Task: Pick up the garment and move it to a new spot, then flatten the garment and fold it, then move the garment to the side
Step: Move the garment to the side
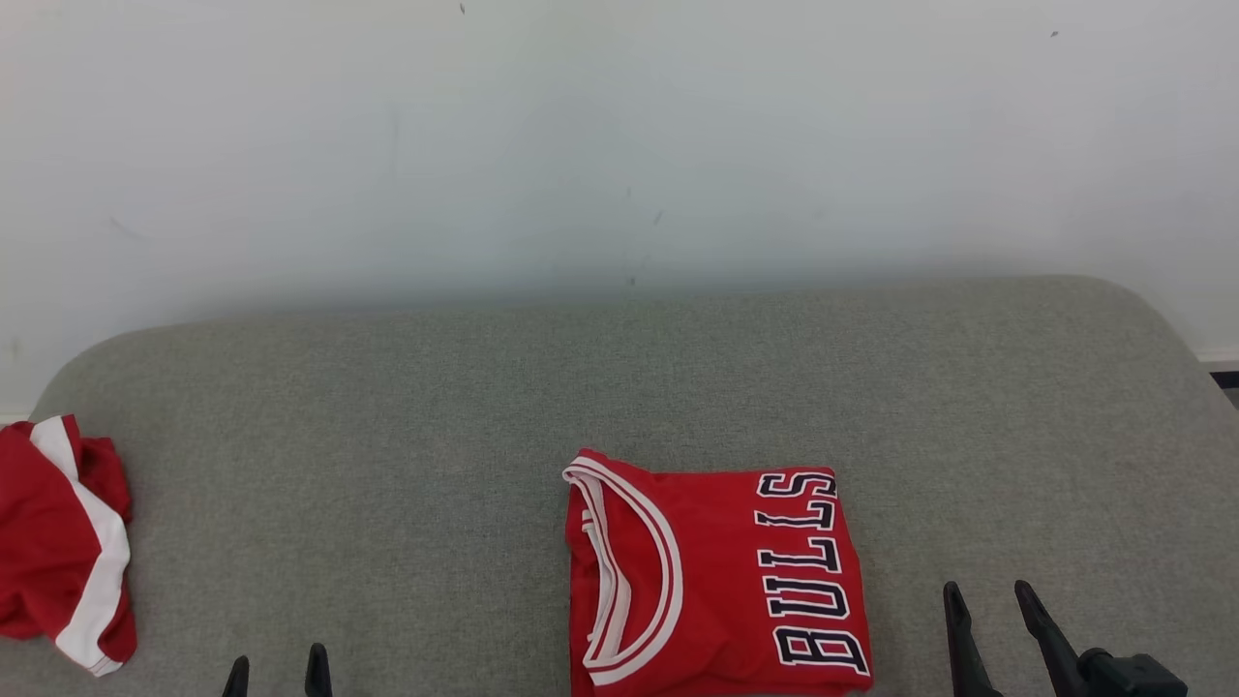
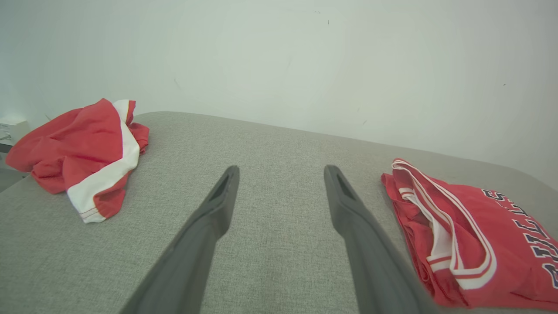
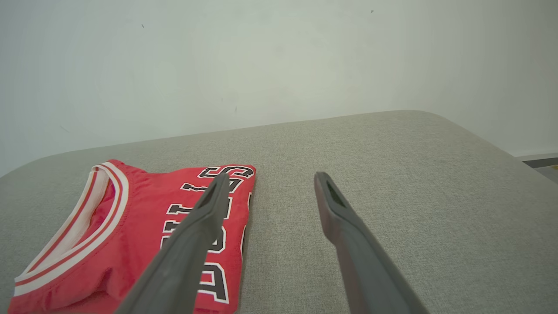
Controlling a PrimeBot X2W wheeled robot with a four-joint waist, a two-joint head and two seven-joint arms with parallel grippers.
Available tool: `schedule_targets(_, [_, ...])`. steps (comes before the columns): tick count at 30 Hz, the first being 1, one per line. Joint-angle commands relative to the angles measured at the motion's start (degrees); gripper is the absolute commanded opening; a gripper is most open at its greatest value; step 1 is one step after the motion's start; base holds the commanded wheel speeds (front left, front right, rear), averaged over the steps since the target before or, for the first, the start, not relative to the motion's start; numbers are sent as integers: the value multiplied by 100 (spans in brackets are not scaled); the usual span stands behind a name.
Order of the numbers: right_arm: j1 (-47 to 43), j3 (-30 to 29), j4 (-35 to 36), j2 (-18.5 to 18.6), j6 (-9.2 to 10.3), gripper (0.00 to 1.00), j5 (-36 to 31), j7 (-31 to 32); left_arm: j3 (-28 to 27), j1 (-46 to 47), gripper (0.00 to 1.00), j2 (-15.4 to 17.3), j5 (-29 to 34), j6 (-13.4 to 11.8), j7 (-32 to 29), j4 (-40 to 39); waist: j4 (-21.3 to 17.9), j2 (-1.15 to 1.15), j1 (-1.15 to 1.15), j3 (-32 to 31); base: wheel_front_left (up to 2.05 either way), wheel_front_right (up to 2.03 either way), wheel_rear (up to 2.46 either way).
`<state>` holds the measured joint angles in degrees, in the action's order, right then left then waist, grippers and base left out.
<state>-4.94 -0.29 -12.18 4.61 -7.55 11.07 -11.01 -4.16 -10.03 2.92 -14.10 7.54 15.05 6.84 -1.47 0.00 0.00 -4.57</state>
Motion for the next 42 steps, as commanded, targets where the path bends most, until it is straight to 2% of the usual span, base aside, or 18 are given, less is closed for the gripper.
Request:
schedule_targets(1, [-6,-12,-7,-12,12,100,43,24,-6,38,100,-4,26,-12,16,-10,9,0,0,8,0,0,0])
schedule_targets(9, [80,48,61,61,12,100,64,167,15,38,100,-5,-15,-12,17,-14,56,0,0,72,0,0,0])
schedule_targets(12, [223,145,80,168,12,100,150,501,53,70,100,-5,-55,-12,16,-11,95,0,0,123,0,0,0])
schedule_targets(15, [476,295,64,321,12,100,334,1137,110,93,100,-5,-77,-12,17,-29,154,0,0,203,0,0,0])
schedule_targets(21, [1182,488,-202,643,12,100,587,2886,263,199,100,-4,-130,-12,16,-24,380,0,0,428,0,0,0])
schedule_targets(23, [1383,469,-291,648,12,100,700,3330,292,242,100,-4,-154,-12,17,-44,478,0,0,557,0,0,0])
schedule_targets(24, [1383,469,-291,648,12,100,700,3330,292,242,100,-4,-154,-12,17,-44,478,0,0,557,0,0,0])
schedule_targets(25, [1572,366,-408,615,12,100,754,3710,333,308,100,-5,-139,-12,16,-61,578,0,0,676,0,0,0])
schedule_targets(28, [1770,177,-582,456,12,100,767,4233,384,392,100,0,-131,-12,16,-63,728,0,0,824,0,0,0])
schedule_targets(35, [1932,-312,-667,154,12,100,596,4705,441,535,100,-2,-115,-12,16,-109,960,0,0,1050,0,0,0])
schedule_targets(42, [1959,-765,-659,-63,12,100,109,5151,476,664,100,-3,-163,-12,17,-130,1088,0,0,1229,0,0,0])
